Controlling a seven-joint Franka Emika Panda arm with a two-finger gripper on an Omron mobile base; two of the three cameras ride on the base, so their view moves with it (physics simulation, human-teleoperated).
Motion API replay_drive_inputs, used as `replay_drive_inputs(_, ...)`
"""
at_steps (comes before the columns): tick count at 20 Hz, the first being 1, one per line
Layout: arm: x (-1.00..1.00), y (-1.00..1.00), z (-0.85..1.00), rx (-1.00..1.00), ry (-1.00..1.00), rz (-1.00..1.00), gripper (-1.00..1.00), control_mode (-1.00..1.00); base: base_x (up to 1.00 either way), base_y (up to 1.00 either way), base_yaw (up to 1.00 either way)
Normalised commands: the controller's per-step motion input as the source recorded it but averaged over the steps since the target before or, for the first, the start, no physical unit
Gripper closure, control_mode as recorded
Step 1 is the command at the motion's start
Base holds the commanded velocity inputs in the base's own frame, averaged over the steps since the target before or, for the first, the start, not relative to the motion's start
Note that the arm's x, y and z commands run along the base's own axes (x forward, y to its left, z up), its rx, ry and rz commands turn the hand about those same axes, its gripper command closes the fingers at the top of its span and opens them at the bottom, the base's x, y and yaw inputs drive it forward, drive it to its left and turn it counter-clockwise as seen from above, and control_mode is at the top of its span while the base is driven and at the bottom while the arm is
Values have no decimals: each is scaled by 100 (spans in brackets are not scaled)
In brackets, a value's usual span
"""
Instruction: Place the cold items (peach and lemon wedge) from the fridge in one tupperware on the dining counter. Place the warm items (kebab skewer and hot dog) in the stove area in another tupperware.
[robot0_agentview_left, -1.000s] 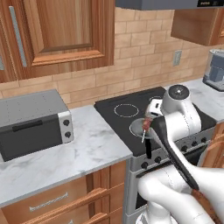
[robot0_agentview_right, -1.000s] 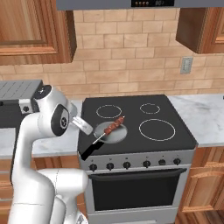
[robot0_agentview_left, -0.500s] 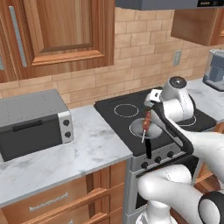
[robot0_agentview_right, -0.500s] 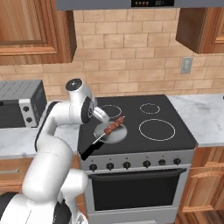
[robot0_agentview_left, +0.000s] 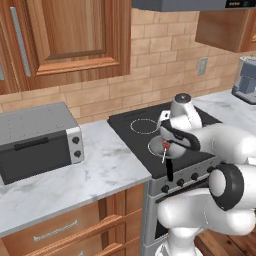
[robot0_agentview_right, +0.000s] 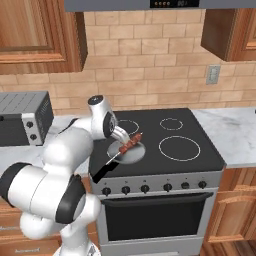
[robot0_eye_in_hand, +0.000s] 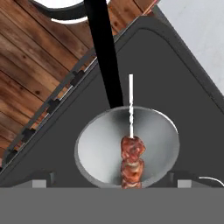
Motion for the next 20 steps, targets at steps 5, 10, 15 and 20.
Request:
replay_drive_inputs(5,1,-23,-71,0,0,1,-100,-100,0,0,0)
replay_drive_inputs(10,18,-9,-34,0,-3,7,-100,-100,0,0,0)
replay_drive_inputs(15,60,0,-14,0,-1,6,-100,-100,0,0,0)
replay_drive_inputs(20,57,0,-29,0,0,3,-100,-100,0,0,0)
